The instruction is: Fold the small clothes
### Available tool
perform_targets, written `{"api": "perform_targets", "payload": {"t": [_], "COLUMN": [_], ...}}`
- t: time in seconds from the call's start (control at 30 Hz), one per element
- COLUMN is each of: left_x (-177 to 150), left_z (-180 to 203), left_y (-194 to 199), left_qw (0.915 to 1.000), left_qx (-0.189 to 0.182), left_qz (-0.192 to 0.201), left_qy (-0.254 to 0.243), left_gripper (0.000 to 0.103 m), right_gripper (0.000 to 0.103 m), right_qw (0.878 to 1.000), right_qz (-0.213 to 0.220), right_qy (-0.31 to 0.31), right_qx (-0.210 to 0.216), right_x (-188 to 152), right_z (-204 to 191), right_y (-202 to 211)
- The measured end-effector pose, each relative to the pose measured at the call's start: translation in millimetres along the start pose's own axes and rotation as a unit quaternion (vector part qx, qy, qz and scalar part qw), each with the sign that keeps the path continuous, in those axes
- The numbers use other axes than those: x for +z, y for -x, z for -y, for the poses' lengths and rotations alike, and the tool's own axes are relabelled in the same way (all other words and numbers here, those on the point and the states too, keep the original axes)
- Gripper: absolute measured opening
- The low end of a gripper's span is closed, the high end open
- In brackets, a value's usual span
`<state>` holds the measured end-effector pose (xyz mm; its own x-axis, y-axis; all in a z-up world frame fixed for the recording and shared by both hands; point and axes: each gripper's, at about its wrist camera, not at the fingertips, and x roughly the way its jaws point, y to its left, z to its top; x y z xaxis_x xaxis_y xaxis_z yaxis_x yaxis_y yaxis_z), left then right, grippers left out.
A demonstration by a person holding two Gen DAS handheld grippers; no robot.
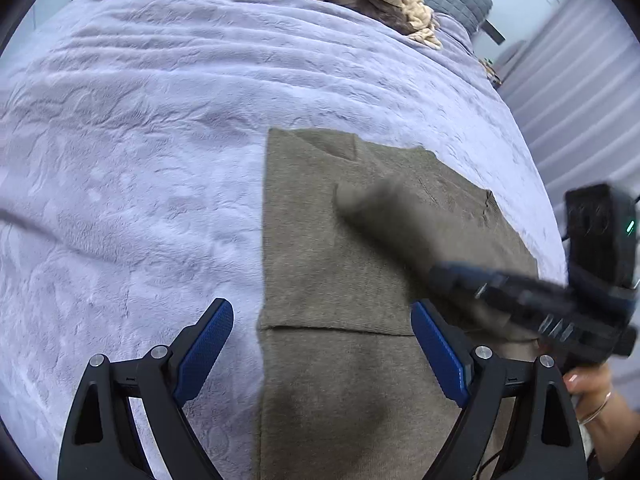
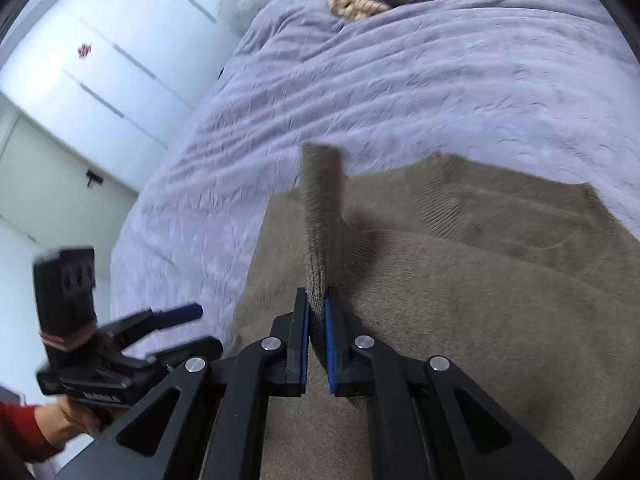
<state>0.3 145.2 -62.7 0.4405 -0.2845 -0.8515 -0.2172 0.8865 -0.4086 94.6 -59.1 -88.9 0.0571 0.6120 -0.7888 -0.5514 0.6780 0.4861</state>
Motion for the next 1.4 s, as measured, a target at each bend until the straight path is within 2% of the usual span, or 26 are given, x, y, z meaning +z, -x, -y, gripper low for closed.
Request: {"api": "perform_targets", "payload": {"t": [0.07,0.13,0.17,0.2,0.27,0.33,0.4,0.47,0.6,0.67,0.73,0.77,0.8,0.83,0.87,0.97,1.0,1.03,1.13,1.23,1.4], "left_x": [0.1,-1.2,-1.5,-2.8,-2.4,-0.8,1.8,5.9,11.8,14.2,16.2,16.0,15.2,13.6,11.6,1.2,-1.9,-5.3,-10.5,-11.6,-13.3], "left_z": [-2.8,-0.5,3.7,7.8,18.9,26.8,30.0,31.8,38.1,42.3,45.6,46.1,47.3,48.3,50.6,54.5,53.8,51.8,44.5,40.5,27.8], "left_y": [-3.6,-9.7,-13.9,-16.5,-23.8,-30.1,-36.8,-42.3,-51.2,-54.3,-61.3,-64.1,-65.7,-63.8,-61.2,-56.4,-58.1,-60.0,-60.5,-53.2,-37.0], "left_qw": [0.9999,0.9994,0.9991,0.9988,0.9980,0.9975,0.9969,0.9965,0.9972,0.9978,0.9973,0.9970,0.9968,0.9971,0.9974,0.9975,0.9974,0.9974,0.9979,0.9983,0.9959], "left_qx": [-0.011,-0.026,-0.032,-0.037,-0.046,-0.050,-0.058,-0.064,-0.051,-0.043,-0.041,-0.039,-0.036,-0.033,-0.030,-0.023,-0.021,-0.016,-0.022,-0.008,0.068], "left_qz": [-0.009,-0.022,-0.028,-0.032,-0.040,-0.046,-0.052,-0.054,-0.055,-0.051,-0.059,-0.066,-0.070,-0.067,-0.061,-0.055,-0.057,-0.060,-0.056,-0.049,-0.046], "left_qy": [0.007,0.007,0.004,0.000,-0.013,-0.018,-0.009,-0.001,0.000,-0.005,-0.013,-0.014,-0.014,-0.016,-0.023,-0.038,-0.038,-0.037,-0.024,-0.031,-0.038], "left_gripper": [0.090,0.090,0.090,0.090,0.091,0.091,0.090,0.090,0.090,0.073,0.027,0.020,0.017,0.017,0.017,0.017,0.017,0.017,0.017,0.017,0.017], "right_gripper": [0.013,0.019,0.024,0.036,0.047,0.047,0.047,0.047,0.047,0.047,0.043,0.015,0.006,0.006,0.006,0.006,0.006,0.006,0.006,0.006,0.010], "right_qw": [0.998,0.996,0.996,0.997,0.998,0.996,0.986,0.965,0.901,0.870,0.838,0.826,0.820,0.821,0.829,0.872,0.881,0.886,0.891,0.893,0.893], "right_qz": [-0.055,-0.071,-0.066,-0.059,-0.039,-0.013,0.015,0.049,0.131,0.163,0.204,0.218,0.225,0.230,0.230,0.219,0.210,0.201,0.170,0.166,0.156], "right_qy": [0.019,0.034,0.032,0.020,-0.018,-0.085,-0.167,-0.257,-0.413,-0.464,-0.505,-0.518,-0.526,-0.522,-0.509,-0.438,-0.423,-0.418,-0.419,-0.419,-0.422], "right_qx": [-0.017,-0.044,-0.044,-0.041,-0.036,-0.018,-0.003,0.008,0.017,0.017,0.031,0.033,0.030,0.027,0.022,-0.009,-0.017,-0.021,-0.018,-0.008,-0.003], "right_x": [-12.0,-29.1,-32.6,-37.3,-42.6,-56.0,-72.8,-100.8,-161.8,-180.3,-193.1,-196.2,-195.3,-194.1,-189.0,-177.7,-177.9,-178.4,-189.6,-198.0,-204.5], "right_z": [-6.9,-4.4,-4.0,-1.3,10.2,34.5,57.4,87.2,143.3,164.1,182.2,188.5,192.1,198.8,199.2,192.9,196.6,199.3,222.2,228.2,225.6], "right_y": [-23.5,-25.5,-22.0,-14.4,3.8,31.0,55.0,80.0,123.4,130.8,135.3,136.1,132.7,140.7,144.0,164.6,171.2,169.4,157.4,149.0,157.7]}}
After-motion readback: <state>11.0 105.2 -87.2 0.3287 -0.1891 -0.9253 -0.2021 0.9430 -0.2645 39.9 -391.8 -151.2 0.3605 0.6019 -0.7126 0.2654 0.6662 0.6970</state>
